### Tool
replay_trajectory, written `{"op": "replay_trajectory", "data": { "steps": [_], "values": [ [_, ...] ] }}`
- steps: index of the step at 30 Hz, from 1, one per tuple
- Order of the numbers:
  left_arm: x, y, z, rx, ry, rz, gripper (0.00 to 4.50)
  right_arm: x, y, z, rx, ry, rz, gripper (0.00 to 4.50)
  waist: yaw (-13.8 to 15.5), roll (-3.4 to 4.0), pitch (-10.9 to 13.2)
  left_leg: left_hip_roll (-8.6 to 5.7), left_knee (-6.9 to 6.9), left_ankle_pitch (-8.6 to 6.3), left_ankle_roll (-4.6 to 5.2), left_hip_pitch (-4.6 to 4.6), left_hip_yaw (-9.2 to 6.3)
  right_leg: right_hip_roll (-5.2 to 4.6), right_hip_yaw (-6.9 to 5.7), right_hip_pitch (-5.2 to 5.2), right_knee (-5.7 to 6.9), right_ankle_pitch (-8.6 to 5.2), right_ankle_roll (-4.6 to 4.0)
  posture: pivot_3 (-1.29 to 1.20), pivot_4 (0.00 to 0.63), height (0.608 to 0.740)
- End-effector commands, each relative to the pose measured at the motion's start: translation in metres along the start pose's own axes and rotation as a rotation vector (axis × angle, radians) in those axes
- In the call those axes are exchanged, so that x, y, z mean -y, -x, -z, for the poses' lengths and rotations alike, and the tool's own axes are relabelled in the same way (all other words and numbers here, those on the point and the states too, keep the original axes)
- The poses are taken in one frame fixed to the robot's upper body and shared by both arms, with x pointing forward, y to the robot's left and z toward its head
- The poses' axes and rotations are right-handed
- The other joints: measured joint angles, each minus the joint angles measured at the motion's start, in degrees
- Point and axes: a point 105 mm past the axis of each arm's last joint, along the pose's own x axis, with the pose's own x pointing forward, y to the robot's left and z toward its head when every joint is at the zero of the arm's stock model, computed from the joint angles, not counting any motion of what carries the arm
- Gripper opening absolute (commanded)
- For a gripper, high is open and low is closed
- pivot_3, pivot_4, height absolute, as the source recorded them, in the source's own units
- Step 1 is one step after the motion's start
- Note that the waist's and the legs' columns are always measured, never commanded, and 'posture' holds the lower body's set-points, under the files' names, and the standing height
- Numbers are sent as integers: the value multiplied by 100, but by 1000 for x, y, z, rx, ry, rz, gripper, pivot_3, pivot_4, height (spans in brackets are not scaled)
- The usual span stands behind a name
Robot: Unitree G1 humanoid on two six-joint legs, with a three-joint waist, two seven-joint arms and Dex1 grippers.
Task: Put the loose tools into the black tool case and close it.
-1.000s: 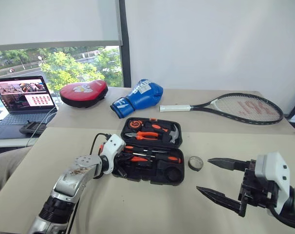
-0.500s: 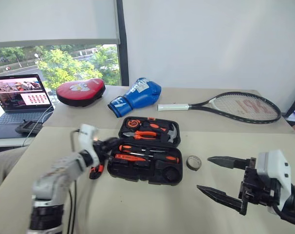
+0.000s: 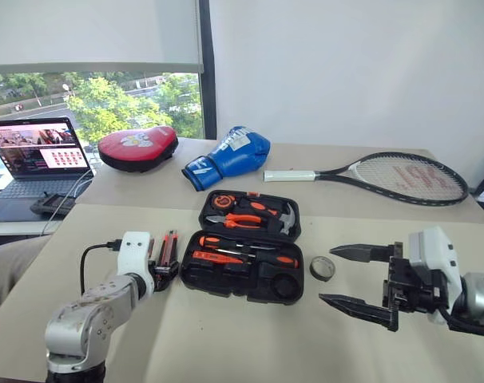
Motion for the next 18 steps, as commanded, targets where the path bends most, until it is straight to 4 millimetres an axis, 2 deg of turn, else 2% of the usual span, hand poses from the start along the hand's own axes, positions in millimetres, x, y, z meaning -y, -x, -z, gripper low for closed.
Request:
{"op": "replay_trajectory", "data": {
  "steps": [1, 3, 5, 7, 9, 10, 12, 15, 18],
  "values": [
    [-3, -2, 16, -43, 16, -18, 3176, 1, 5, -9, 4, 42, 12, 4500, -1, 3, -2, 0, -2, 0, 0, 1, 0, -2, 2, 0, 0, -1, -2, 0, 150, 740],
    [-6, -2, 11, 6, 33, -12, 2407, -1, 6, -9, 2, 43, 16, 4500, -4, 6, -4, 1, -3, -3, 1, 2, 0, -5, 3, 0, 1, -1, -5, 0, 150, 740],
    [-6, -1, -4, 96, 63, 24, 1849, -2, 6, -10, 8, 43, 24, 4500, -3, 6, -4, 2, -4, -9, -6, 1, 0, -10, 5, -1, 0, -1, -6, 0, 150, 740],
    [-4, 3, -25, 217, 77, 82, 1789, -4, 6, -9, 11, 43, 30, 4500, 16, 4, -2, 2, -3, -15, -10, -1, -2, -13, 5, -1, 1, -1, -10, 0, 150, 740],
    [11, 14, -54, 356, 22, 232, 1789, -5, 5, -9, 16, 42, 42, 4500, 24, -4, 3, 3, -2, -20, -22, -17, -8, -15, -1, -18, 1, 3, -16, 0, 150, 740],
    [22, 18, -71, 403, -20, 352, 1789, -6, 5, -9, 18, 40, 49, 4500, 28, -9, 6, 3, -2, -22, -30, -24, -9, -15, -1, -24, 2, 5, -18, 0, 150, 740],
    [57, 31, -86, 382, -185, 720, 1789, -8, 5, -7, 23, 35, 66, 4500, 58, -13, 7, 2, 8, 8, -30, -49, -14, -4, -10, -49, 10, 9, -25, 0, 150, 740],
    [79, 37, -81, 277, -498, 1046, 1789, -10, 6, -6, 23, 33, 90, 4500, 31, -3, 3, -6, 7, 32, -30, -52, 2, 37, -26, -57, 18, 7, -28, 0, 150, 740],
    [83, 29, -69, 190, -793, 1227, 1789, -12, 8, -6, 23, 36, 117, 4500, -14, 13, 2, -14, 1, 25, -12, -40, 28, 39, -13, -51, 11, -6, -46, 0, 150, 740]
  ]
}}
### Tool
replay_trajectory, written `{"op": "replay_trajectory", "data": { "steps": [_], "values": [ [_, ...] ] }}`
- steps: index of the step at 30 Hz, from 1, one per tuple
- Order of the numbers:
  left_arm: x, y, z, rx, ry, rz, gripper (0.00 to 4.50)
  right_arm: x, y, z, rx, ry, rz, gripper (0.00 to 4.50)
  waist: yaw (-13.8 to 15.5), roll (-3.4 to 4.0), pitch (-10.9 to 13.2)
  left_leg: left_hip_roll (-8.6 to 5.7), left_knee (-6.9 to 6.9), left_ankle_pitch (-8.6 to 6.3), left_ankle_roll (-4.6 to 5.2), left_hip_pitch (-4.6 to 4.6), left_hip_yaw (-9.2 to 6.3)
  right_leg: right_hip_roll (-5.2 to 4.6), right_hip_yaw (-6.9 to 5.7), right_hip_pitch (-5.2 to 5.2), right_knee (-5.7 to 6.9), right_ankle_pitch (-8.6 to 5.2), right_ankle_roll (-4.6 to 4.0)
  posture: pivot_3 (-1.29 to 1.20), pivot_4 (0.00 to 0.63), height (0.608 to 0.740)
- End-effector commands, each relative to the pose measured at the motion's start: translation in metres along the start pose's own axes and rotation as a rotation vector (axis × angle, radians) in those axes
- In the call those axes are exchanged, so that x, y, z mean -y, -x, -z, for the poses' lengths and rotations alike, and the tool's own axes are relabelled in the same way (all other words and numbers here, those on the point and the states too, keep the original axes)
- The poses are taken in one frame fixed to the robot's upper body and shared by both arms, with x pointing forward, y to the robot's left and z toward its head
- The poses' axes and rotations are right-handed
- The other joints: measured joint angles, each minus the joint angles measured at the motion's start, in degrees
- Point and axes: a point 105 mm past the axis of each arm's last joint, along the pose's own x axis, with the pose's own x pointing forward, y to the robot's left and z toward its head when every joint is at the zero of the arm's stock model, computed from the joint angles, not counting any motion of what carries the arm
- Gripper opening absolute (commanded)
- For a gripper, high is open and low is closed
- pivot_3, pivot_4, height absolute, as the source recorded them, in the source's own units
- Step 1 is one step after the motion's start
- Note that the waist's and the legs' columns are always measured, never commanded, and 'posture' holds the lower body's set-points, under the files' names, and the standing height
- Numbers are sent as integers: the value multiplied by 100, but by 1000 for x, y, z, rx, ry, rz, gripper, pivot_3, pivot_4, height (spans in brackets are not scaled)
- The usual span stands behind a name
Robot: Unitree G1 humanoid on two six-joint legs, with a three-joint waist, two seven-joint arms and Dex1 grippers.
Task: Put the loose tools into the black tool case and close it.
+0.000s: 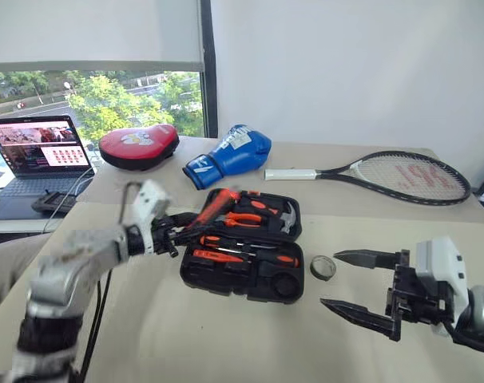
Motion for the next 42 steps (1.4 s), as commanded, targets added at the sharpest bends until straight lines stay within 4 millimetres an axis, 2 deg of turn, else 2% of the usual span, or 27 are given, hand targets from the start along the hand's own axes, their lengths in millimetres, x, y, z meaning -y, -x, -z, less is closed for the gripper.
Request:
{"op": "replay_trajectory", "data": {
  "steps": [1, 4, 6, 13, 22, 28, 30, 31, 34, 37, 38, 40, 42],
  "values": [
    [10, -12, 24, -141, -196, 329, 1789, -3, 4, -9, 14, 51, 43, 4500, -34, 2, 2, -2, 0, -4, 8, 3, 9, -1, 5, 0, 0, -16, -24, 0, 150, 740],
    [5, -16, 35, -213, -252, 431, 1789, -7, 7, -8, 2, 48, 64, 4500, -66, -10, 8, -1, 2, -17, 32, -4, 13, 1, 5, -6, 0, -13, -19, 0, 150, 740],
    [1, -17, 43, -253, -286, 467, 1789, -11, 9, -7, -5, 46, 82, 4500, -59, -14, 11, 3, 4, -19, 37, -9, 13, 3, 4, -10, -1, 7, 18, 0, 150, 740],
    [-3, -16, 68, -357, -381, 501, 1789, -19, 14, -5, -18, 30, 133, 4500, -36, -15, 11, 6, 27, -40, 74, -27, 11, 0, 2, -15, 1, 10, 37, 0, 150, 740],
    [-6, -27, 76, -358, -431, 488, 1789, -20, 22, -3, -52, 24, 115, 4500, -35, -12, 10, 14, 68, -50, 90, -27, 8, -4, 5, -4, 8, 19, 53, 0, 150, 740],
    [1, -24, 78, -363, -408, 532, 1789, -17, 26, -2, -65, 26, 103, 4500, -41, -12, 9, 14, 73, -51, 92, -26, 7, -3, 5, -1, 10, 21, 56, 0, 150, 740],
    [3, -22, 74, -350, -365, 529, 2792, -16, 26, -2, -67, 26, 96, 4500, -49, -12, 10, 15, 73, -51, 92, -26, 7, -3, 5, -2, 10, 21, 56, 0, 150, 740],
    [2, -20, 71, -340, -363, 522, 2951, -16, 26, -2, -66, 26, 93, 4500, -54, -12, 10, 16, 73, -51, 92, -26, 7, -2, 5, -2, 11, 21, 56, 0, 150, 740],
    [-2, -18, 49, -221, -299, 453, 3985, -16, 25, -2, -66, 26, 89, 4500, -70, -11, 9, 17, 72, -52, 93, -27, 7, -1, 5, -4, 11, 19, 59, 0, 150, 740],
    [-8, -12, 25, -79, -149, 374, 3985, -16, 25, -2, -65, 25, 89, 4500, -75, -12, 10, 16, 77, -52, 93, -37, 5, -1, 3, -9, 11, 17, 62, 0, 150, 740],
    [-11, -11, 16, -9, -78, 320, 3763, -15, 25, -2, -63, 25, 90, 4500, -75, -12, 10, 16, 83, -52, 93, -46, 2, -1, 2, -14, 12, 19, 65, 0, 150, 740],
    [-14, -11, 12, 73, 18, 223, 3210, -15, 23, -2, -56, 26, 91, 4500, -74, -11, 10, 15, 85, -52, 94, -45, 0, -3, 4, -12, 12, 20, 69, 0, 150, 740],
    [-13, -14, 22, 81, 37, 138, 2463, -14, 21, -2, -50, 26, 90, 4500, -77, -9, 8, 14, 86, -52, 93, -41, -2, -6, 6, -6, 10, 22, 73, 0, 150, 740]
  ]
}}
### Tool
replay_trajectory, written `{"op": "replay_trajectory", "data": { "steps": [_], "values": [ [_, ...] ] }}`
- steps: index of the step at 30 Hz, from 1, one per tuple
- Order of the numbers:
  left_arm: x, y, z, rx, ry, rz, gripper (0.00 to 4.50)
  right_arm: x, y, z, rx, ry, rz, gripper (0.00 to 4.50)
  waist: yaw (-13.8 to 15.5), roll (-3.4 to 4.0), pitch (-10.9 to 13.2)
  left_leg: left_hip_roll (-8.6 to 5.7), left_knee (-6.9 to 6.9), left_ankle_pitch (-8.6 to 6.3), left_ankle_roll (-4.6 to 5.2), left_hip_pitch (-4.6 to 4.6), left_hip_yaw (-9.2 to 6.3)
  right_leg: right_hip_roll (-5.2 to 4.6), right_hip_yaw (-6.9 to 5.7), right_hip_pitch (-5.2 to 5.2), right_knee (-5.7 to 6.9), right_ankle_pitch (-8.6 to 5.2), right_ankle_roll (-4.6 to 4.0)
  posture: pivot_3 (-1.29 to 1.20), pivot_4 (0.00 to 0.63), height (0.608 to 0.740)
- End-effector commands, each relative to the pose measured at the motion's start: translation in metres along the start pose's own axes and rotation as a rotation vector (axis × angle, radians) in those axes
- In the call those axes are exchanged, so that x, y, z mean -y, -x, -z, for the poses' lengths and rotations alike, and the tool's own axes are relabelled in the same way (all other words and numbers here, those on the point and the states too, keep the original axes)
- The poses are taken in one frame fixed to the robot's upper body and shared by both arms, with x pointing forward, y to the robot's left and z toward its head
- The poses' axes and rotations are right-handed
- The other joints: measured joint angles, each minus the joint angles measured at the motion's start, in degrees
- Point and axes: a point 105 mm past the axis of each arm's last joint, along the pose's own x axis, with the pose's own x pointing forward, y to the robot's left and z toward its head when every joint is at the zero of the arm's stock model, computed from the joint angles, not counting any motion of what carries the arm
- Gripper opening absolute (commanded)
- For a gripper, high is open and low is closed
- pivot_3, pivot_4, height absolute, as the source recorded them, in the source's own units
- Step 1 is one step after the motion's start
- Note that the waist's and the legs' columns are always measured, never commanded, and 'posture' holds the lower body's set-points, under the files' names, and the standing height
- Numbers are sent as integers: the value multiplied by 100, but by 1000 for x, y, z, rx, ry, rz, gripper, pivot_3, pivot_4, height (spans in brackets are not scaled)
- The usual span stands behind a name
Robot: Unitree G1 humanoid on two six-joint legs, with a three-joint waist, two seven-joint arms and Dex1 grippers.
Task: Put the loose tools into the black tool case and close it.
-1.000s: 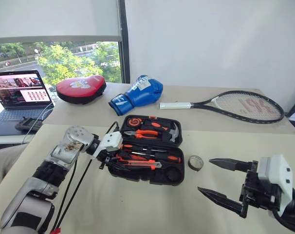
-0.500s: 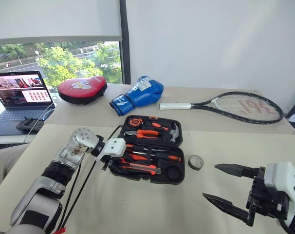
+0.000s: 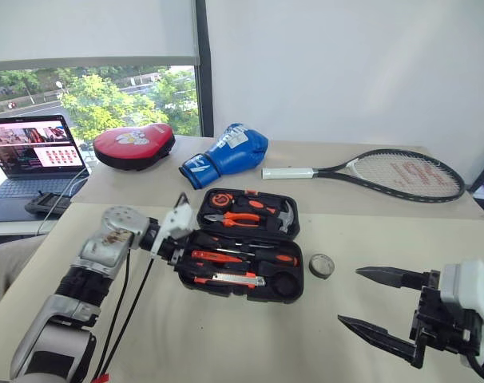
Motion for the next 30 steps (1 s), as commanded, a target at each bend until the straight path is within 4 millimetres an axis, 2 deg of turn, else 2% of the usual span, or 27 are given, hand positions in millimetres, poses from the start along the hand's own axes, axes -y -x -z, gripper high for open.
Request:
{"op": "replay_trajectory", "data": {
  "steps": [1, 5, 6, 7, 11, 15, 20, 24, 27, 29, 30],
  "values": [
    [2, -5, 9, 47, 28, -146, 2170, 0, -3, -4, 23, 26, -2, 4500, -7, 2, -1, 0, 0, 0, 0, 6, 0, -2, 3, 4, 1, 0, 2, 0, 150, 740],
    [8, -12, 25, 54, 34, -273, 722, 1, -5, -5, 29, 27, -2, 4500, -4, 0, 0, 0, -2, 4, -10, 14, 0, -6, 3, 11, -1, 1, 1, 0, 150, 740],
    [9, -13, 31, 36, 35, -302, 284, 2, -5, -5, 30, 27, -1, 4500, 2, -1, 1, 0, -1, 21, -39, 14, 0, -9, 3, 11, 0, 1, 1, 0, 150, 740],
    [13, -15, 36, 20, 34, -310, 110, 2, -5, -5, 28, 28, 0, 4500, 21, -2, 1, 0, -1, 21, -40, 14, 0, -14, 4, 11, 1, 2, 0, 0, 150, 740],
    [26, -23, 74, -142, 36, -365, 110, 2, -6, -6, 31, 32, -1, 4500, 51, 4, -1, 0, -6, 8, -19, 22, -2, -29, 8, 14, 0, 4, -5, 0, 150, 740],
    [39, -29, 91, -234, -6, -299, 110, 3, -7, -7, 28, 36, -9, 4500, 56, 26, -15, 2, -21, -3, -11, 70, -4, -41, 8, 61, -12, 1, -11, 0, 150, 740],
    [40, -33, 113, -343, -104, -251, 110, 2, -9, -5, 8, 33, -33, 4500, 70, 92, -64, -2, -47, -4, -9, 91, -1, -45, 6, 73, -26, -4, -16, 0, 150, 740],
    [38, -37, 117, -356, -140, -213, 110, 1, -11, 0, -17, 17, -49, 4500, 73, 133, -93, -4, -66, -3, -8, 105, 3, -43, 7, 80, -31, -5, -17, 0, 150, 740],
    [35, -41, 117, -352, -164, -188, 110, 1, -13, 6, -49, 6, -67, 4500, 61, 136, -96, 0, -73, -2, -10, 111, 4, -42, 8, 81, -32, -8, -22, 0, 150, 740],
    [31, -43, 105, -267, -160, -193, 110, 6, -15, 11, -75, 8, -56, 4500, 63, 139, -99, 0, -73, -1, -10, 115, 5, -39, 8, 83, -32, -10, -24, 0, 150, 740],
    [28, -44, 89, -168, -139, -209, 110, 9, -17, 13, -78, 9, -54, 4500, 68, 140, -100, 0, -73, -1, -9, 115, 5, -37, 7, 83, -32, -10, -23, 0, 150, 740]
  ]
}}
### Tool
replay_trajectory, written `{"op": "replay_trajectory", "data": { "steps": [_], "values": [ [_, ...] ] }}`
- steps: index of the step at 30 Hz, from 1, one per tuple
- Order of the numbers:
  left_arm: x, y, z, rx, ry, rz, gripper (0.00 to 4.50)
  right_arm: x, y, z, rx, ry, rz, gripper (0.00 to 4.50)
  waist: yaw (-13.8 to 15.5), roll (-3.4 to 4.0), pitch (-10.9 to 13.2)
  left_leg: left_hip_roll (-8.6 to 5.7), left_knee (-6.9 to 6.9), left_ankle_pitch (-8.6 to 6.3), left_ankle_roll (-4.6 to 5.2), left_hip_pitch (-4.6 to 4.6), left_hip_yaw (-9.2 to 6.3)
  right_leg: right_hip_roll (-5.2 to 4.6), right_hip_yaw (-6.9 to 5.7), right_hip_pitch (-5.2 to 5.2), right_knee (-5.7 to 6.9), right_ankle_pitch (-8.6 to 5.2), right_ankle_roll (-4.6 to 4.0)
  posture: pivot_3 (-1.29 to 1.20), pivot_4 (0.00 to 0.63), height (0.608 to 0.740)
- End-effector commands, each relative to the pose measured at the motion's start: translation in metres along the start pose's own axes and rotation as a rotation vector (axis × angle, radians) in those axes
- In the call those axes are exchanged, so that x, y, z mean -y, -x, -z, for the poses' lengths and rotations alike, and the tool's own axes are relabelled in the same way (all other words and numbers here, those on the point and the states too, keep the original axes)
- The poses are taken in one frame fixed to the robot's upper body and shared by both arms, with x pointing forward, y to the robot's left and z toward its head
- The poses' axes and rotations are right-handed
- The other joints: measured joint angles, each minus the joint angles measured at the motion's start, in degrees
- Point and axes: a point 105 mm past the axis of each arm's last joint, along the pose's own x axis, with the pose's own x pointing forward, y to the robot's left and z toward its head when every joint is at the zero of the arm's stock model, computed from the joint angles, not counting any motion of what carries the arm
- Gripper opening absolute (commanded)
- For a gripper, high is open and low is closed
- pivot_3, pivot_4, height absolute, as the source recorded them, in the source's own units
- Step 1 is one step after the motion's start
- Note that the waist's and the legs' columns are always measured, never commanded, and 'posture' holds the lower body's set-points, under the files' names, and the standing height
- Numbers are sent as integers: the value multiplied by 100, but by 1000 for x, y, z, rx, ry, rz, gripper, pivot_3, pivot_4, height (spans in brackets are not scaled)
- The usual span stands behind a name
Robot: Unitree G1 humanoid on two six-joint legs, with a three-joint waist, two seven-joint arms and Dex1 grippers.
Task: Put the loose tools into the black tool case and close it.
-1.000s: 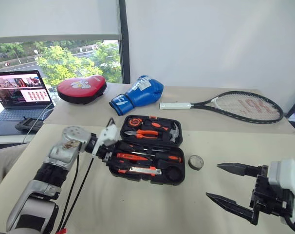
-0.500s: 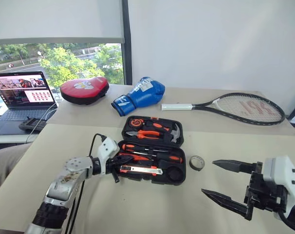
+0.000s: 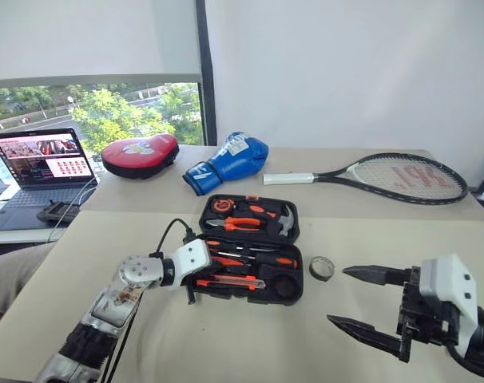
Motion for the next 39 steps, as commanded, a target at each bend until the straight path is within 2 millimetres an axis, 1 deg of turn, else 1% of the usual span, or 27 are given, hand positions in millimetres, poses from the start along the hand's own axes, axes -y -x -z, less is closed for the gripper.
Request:
{"op": "replay_trajectory", "data": {
  "steps": [1, 3, 5, 6, 7, 8, 10, 11, 12, 13, 15, 17, 21, 22, 23, 24, 25, 26, 28, 31, 33, 34, 35, 38, 39],
  "values": [
    [7, 0, -16, 182, 207, 57, 110, 12, -4, 5, -24, 22, 30, 4500, 0, -2, 0, -1, 2, 0, 1, 2, 0, 2, -1, 1, 0, 0, 1, 0, 150, 740],
    [0, 15, -43, 309, 278, 83, 110, 23, -8, 10, -52, 58, 75, 4500, -15, -30, 17, 1, 9, 1, 2, -17, 1, 1, 0, -11, 0, 0, 2, 0, 150, 740],
    [0, 27, -57, 347, 305, 119, 600, 29, -11, 19, -95, 61, 87, 4500, -37, -65, 38, 6, 13, 5, -3, -41, -1, 9, -5, -30, 4, 0, 3, 0, 150, 740],
    [1, 33, -64, 361, 315, 142, 755, 32, -13, 21, -104, 56, 91, 4500, -40, -68, 41, 5, 16, 11, -13, -58, -2, 17, -7, -52, 17, 1, 3, 0, 150, 740],
    [4, 43, -72, 372, 320, 171, 1048, 37, -17, 24, -112, 51, 91, 4500, -48, -72, 43, 3, 16, 24, -36, -64, -2, 19, -8, -58, 18, 0, 4, 0, 150, 740],
    [7, 50, -78, 376, 321, 194, 1455, 41, -20, 27, -120, 39, 89, 4500, -69, -74, 44, 2, 16, 36, -57, -69, -1, 21, -7, -65, 19, 0, 5, 0, 150, 740],
    [13, 64, -86, 365, 317, 232, 2076, 55, -27, 37, -162, 12, 118, 4500, -122, -77, 46, 0, 11, 38, -59, -75, 0, 23, -4, -73, 20, -1, 4, 0, 150, 740],
    [17, 69, -90, 361, 322, 247, 2402, 64, -30, 44, -210, 15, 145, 4500, -148, -82, 49, -1, 9, 38, -59, -73, 0, 24, -3, -72, 19, -1, 4, 0, 150, 740],
    [21, 73, -93, 358, 329, 257, 2811, 70, -32, 51, -256, -4, 151, 4500, -165, -81, 50, -2, 9, 38, -58, -73, 1, 24, -3, -71, 17, -2, 3, 0, 150, 740],
    [27, 76, -94, 347, 329, 274, 3118, 72, -35, 55, -272, -19, 128, 4500, -169, -80, 51, -5, 8, 36, -56, -72, 1, 21, -2, -70, 18, -2, 3, 0, 150, 740],
    [36, 81, -95, 324, 330, 266, 3815, 76, -43, 57, -272, -50, 90, 4500, -169, -85, 55, -7, 7, 35, -53, -70, 1, 23, -3, -69, 17, -3, 2, 0, 150, 740],
    [43, 85, -96, 307, 349, 260, 4440, 84, -52, 57, -267, -66, 87, 4500, -171, -92, 64, -6, 5, 35, -53, -70, 1, 27, -3, -69, 17, -4, 2, 0, 150, 740],
    [51, 85, -99, 305, 354, 220, 4440, 89, -66, 66, -309, -46, 45, 4500, -146, -97, 73, -4, 3, 37, -57, -70, -2, 35, -3, -71, 21, -4, 1, 0, 150, 740],
    [53, 85, -99, 305, 354, 205, 4440, 94, -72, 67, -314, -57, 52, 4500, -145, -98, 73, -5, 3, 38, -57, -71, -3, 35, -4, -70, 21, -4, 0, 0, 150, 740],
    [54, 85, -99, 305, 355, 196, 4500, 98, -75, 68, -316, -67, 59, 4109, -155, -100, 74, -5, 4, 40, -61, -71, -2, 35, -4, -70, 20, -4, 0, 0, 150, 740],
    [56, 85, -98, 302, 355, 186, 4500, 100, -78, 70, -324, -71, 62, 3915, -165, -100, 75, -5, 4, 40, -62, -70, -2, 36, -3, -69, 19, -4, 0, 0, 150, 740],
    [57, 85, -97, 298, 354, 180, 4500, 102, -80, 72, -336, -61, 60, 3544, -169, -99, 76, -7, 4, 41, -62, -70, -1, 36, -1, -68, 20, -3, -1, 0, 150, 740],
    [59, 85, -96, 298, 358, 174, 4500, 103, -82, 76, -352, -55, 54, 3283, -170, -99, 76, -8, 4, 41, -63, -70, 0, 36, 0, -69, 20, -3, -1, 0, 150, 740],
    [61, 86, -94, 298, 361, 166, 4500, 105, -85, 80, -375, -53, 44, 3283, -164, -98, 76, -8, 2, 41, -63, -70, 0, 36, 0, -70, 21, -3, -1, 0, 150, 740],
    [60, 90, -89, 292, 369, 148, 4500, 107, -88, 82, -378, -54, 30, 3283, -160, -98, 77, -8, 2, 42, -65, -71, 0, 38, -4, -71, 20, -3, -1, 0, 150, 740],
    [58, 93, -85, 289, 372, 136, 4500, 109, -89, 84, -386, -53, 29, 2801, -163, -97, 77, -8, 1, 42, -66, -71, 0, 38, -4, -71, 20, -4, -2, 0, 150, 740],
    [57, 94, -84, 288, 372, 131, 4500, 109, -90, 83, -381, -52, 20, 2677, -166, -97, 77, -8, 1, 42, -66, -70, 0, 37, -4, -70, 21, -4, -2, 0, 150, 740],
    [56, 94, -83, 288, 372, 128, 4500, 108, -90, 82, -377, -52, 13, 2212, -167, -97, 77, -8, 1, 43, -66, -70, 0, 37, -4, -71, 21, -3, -2, 0, 150, 740],
    [54, 96, -78, 282, 378, 111, 4500, 107, -90, 77, -358, -42, -7, 1317, -164, -96, 77, -8, 1, 43, -68, -70, 0, 38, -5, -71, 22, -3, -3, 0, 150, 740],
    [54, 96, -75, 278, 381, 104, 4500, 107, -89, 74, -351, -30, -14, 831, -168, -96, 77, -8, 1, 43, -68, -70, 0, 38, -5, -71, 22, -3, -3, 0, 150, 740]
  ]
}}
